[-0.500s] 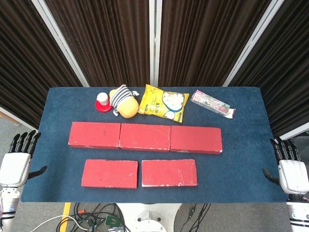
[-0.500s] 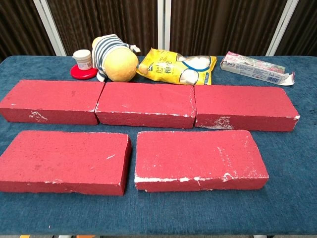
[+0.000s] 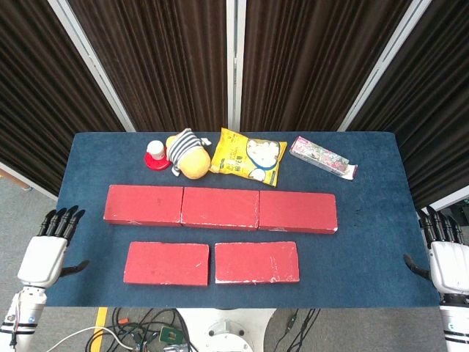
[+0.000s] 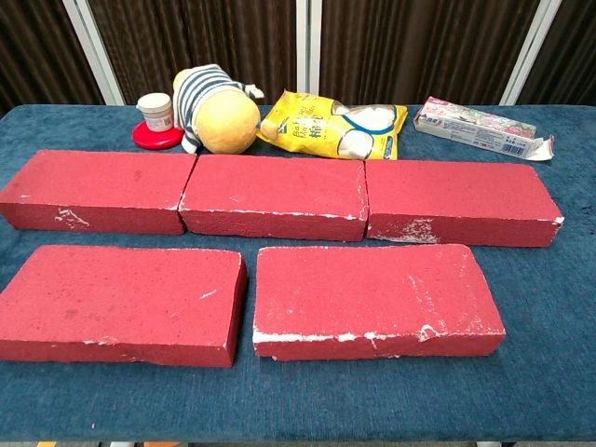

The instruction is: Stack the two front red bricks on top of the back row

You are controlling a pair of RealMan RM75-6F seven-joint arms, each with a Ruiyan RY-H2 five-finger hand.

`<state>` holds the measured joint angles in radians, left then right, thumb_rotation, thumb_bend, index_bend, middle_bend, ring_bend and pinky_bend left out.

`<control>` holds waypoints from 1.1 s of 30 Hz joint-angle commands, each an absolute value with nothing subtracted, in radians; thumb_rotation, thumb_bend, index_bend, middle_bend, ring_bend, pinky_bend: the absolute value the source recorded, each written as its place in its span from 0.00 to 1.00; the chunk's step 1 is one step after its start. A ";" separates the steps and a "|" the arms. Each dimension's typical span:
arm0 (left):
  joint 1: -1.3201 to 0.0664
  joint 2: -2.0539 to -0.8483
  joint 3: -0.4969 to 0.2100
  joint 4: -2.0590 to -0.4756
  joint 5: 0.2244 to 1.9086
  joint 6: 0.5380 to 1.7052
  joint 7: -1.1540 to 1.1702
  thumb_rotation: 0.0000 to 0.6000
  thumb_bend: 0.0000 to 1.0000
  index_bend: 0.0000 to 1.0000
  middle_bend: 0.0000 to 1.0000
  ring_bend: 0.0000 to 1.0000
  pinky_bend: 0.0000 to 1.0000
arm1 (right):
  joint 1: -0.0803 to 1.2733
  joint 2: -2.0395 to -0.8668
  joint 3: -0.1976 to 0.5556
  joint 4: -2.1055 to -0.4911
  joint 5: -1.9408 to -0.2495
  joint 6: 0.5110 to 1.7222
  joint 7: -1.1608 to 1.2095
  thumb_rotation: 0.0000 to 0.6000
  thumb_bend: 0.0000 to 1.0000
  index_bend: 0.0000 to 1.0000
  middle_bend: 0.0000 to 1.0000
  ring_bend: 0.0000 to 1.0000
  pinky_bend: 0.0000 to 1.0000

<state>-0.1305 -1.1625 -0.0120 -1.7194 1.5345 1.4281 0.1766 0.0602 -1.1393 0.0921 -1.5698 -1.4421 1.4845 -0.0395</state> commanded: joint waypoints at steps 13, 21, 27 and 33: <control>-0.245 -1.235 0.056 -1.828 1.522 1.155 0.118 1.00 0.05 0.05 0.03 0.00 0.01 | 0.060 -1.123 0.097 -1.551 -1.440 1.484 -0.011 1.00 0.11 0.00 0.00 0.00 0.00; -0.294 -1.344 0.043 -1.798 1.451 1.069 0.216 1.00 0.05 0.04 0.03 0.00 0.01 | 0.060 -1.116 0.099 -1.556 -1.436 1.482 -0.013 1.00 0.11 0.00 0.00 0.00 0.00; -0.315 -1.385 0.038 -1.780 1.409 1.041 0.233 1.00 0.05 0.04 0.03 0.00 0.00 | 0.062 -1.115 0.099 -1.550 -1.426 1.471 -0.009 1.00 0.11 0.00 0.00 0.00 0.00; -0.328 -1.403 0.034 -1.756 1.383 1.030 0.230 1.00 0.05 0.04 0.01 0.00 0.00 | 0.064 -1.120 0.099 -1.541 -1.422 1.464 -0.005 1.00 0.11 0.00 0.00 0.00 0.00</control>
<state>-0.3264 -1.4015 0.0349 -1.7581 1.3858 1.0314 0.2313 0.0637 -1.1196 0.0987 -1.5408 -1.4224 1.4637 -0.0055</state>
